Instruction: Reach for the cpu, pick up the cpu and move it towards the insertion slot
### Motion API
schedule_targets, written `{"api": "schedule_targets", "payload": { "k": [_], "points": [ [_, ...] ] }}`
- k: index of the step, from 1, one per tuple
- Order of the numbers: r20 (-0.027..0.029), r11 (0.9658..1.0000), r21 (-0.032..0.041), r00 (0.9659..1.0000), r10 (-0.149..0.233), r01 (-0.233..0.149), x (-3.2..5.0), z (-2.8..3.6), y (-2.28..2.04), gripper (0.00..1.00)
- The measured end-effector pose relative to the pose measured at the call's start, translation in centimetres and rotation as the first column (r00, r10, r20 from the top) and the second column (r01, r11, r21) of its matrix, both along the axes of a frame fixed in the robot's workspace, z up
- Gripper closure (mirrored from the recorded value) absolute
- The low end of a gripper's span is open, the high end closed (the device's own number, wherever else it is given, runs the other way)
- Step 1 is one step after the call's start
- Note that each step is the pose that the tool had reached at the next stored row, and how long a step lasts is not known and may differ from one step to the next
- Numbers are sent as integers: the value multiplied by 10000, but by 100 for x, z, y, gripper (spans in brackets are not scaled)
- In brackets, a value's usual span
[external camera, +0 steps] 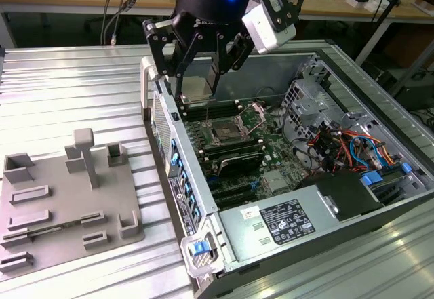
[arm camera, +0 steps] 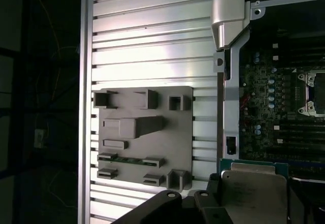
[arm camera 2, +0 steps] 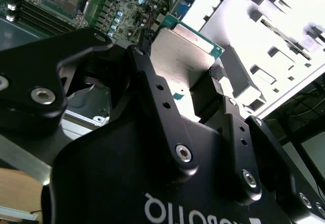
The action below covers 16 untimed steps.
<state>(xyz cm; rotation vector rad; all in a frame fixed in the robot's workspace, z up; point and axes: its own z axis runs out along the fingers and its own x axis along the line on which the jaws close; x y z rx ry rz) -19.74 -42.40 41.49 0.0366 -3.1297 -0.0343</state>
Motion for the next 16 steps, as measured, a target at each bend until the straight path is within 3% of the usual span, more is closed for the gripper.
{"api": "schedule_targets", "payload": {
  "k": [16],
  "points": [
    [0,10000,0,10000,3,-3,173,0,0,45]
  ]
}}
